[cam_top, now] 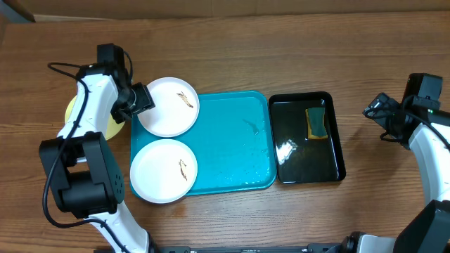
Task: Clean dirty plates on tray and stack at the side
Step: 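Move the left gripper to a white plate and grip its rim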
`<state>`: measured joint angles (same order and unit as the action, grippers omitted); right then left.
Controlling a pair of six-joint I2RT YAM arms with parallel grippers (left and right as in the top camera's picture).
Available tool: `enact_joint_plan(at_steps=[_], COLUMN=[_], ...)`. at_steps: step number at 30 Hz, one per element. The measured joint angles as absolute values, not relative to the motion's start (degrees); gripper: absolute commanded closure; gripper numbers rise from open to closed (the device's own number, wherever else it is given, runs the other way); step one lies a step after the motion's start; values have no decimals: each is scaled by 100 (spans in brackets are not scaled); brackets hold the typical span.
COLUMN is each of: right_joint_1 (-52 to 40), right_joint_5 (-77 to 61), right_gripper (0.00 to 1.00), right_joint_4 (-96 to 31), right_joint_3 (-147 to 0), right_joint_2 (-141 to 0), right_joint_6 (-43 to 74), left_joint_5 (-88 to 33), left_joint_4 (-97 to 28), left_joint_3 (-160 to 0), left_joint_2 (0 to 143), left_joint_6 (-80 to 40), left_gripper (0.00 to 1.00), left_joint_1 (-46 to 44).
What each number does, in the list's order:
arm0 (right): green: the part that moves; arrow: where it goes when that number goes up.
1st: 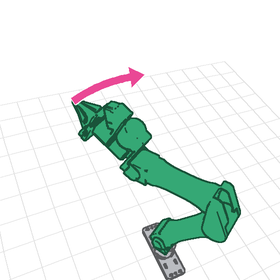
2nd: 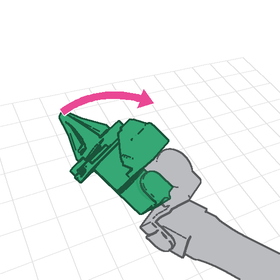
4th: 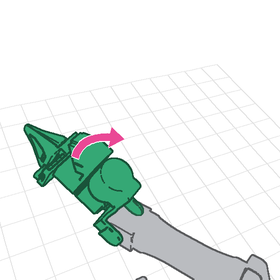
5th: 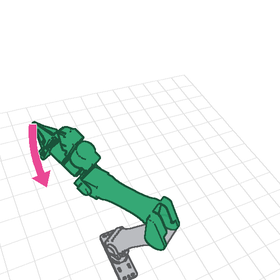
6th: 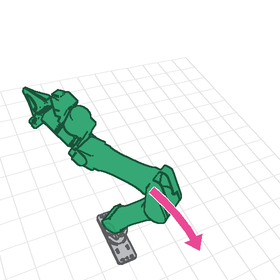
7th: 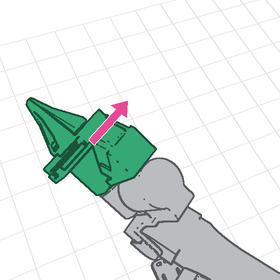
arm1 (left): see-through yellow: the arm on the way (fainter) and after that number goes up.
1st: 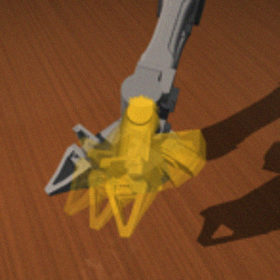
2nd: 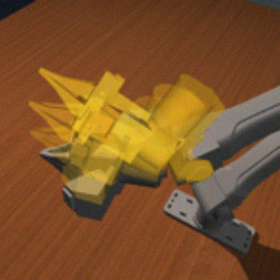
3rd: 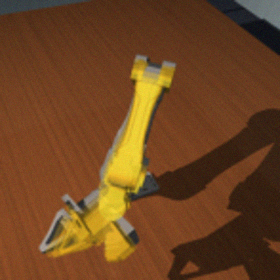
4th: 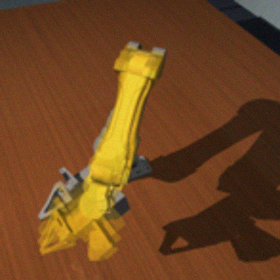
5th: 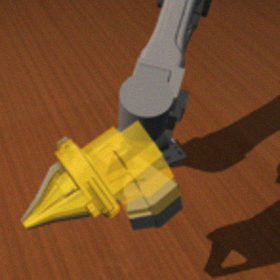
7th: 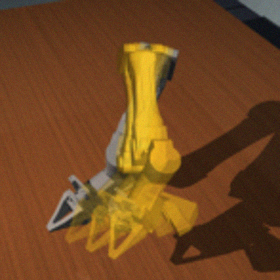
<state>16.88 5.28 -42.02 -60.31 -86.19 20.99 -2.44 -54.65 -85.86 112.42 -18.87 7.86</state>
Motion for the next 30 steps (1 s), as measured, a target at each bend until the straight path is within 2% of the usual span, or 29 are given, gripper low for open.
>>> enact_joint_plan(at_steps=[15, 26, 30], right_joint_1=[1688, 1691, 1688], right_joint_5=[499, 486, 486], right_gripper=[0, 0, 0], right_joint_4=[-4202, -4202, -4202], right_joint_3=[-6031, -6031, -6031], right_joint_2=[-8619, -8619, -8619], right_joint_6=[2097, 2095, 2097], left_joint_5=[-148, -148, -150], left_joint_4=[-4849, -4521, -4462], left_joint_3=[-8134, -7795, -7795], left_joint_2=[11242, 11242, 11242], left_joint_6=[-1887, -1890, -1887], left_gripper=[42, 63, 66], left_joint_1=[716, 683, 611])
